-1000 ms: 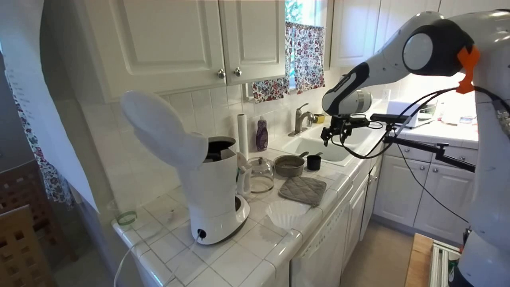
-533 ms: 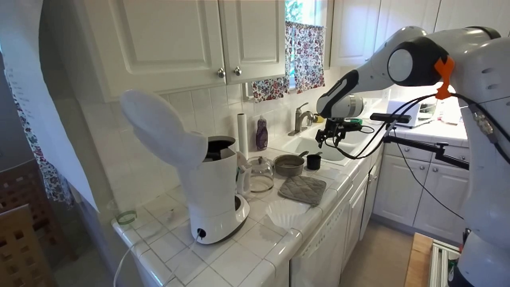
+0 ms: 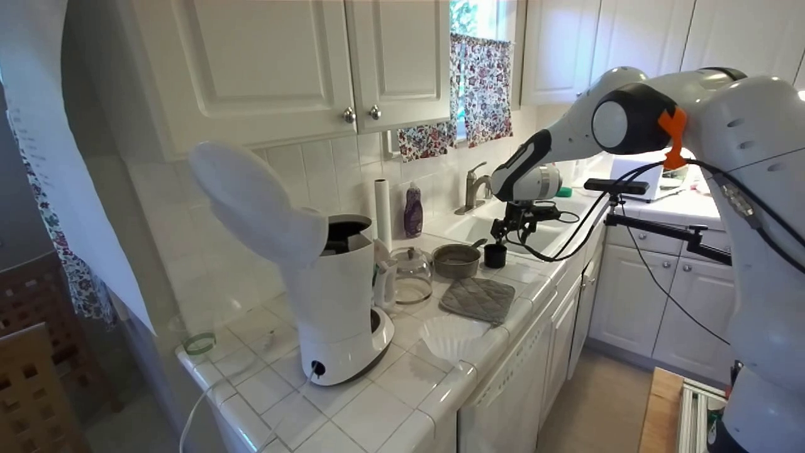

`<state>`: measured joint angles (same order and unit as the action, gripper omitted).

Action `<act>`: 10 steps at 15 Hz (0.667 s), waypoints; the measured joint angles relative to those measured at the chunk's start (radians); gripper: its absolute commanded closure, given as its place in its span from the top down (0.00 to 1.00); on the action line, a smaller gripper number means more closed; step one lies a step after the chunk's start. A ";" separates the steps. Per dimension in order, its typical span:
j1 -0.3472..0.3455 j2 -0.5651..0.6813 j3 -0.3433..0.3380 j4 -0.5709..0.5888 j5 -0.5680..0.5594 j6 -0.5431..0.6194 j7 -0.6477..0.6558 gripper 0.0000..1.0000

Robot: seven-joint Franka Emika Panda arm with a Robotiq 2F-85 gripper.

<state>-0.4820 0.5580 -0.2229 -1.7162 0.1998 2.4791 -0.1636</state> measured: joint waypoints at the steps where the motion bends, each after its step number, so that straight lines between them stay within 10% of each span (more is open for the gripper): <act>1: 0.000 0.011 0.000 0.008 0.000 0.000 0.000 0.83; 10: -0.001 0.052 0.001 0.064 0.000 -0.012 0.008 0.18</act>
<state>-0.4827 0.6096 -0.2221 -1.6518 0.1998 2.4666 -0.1553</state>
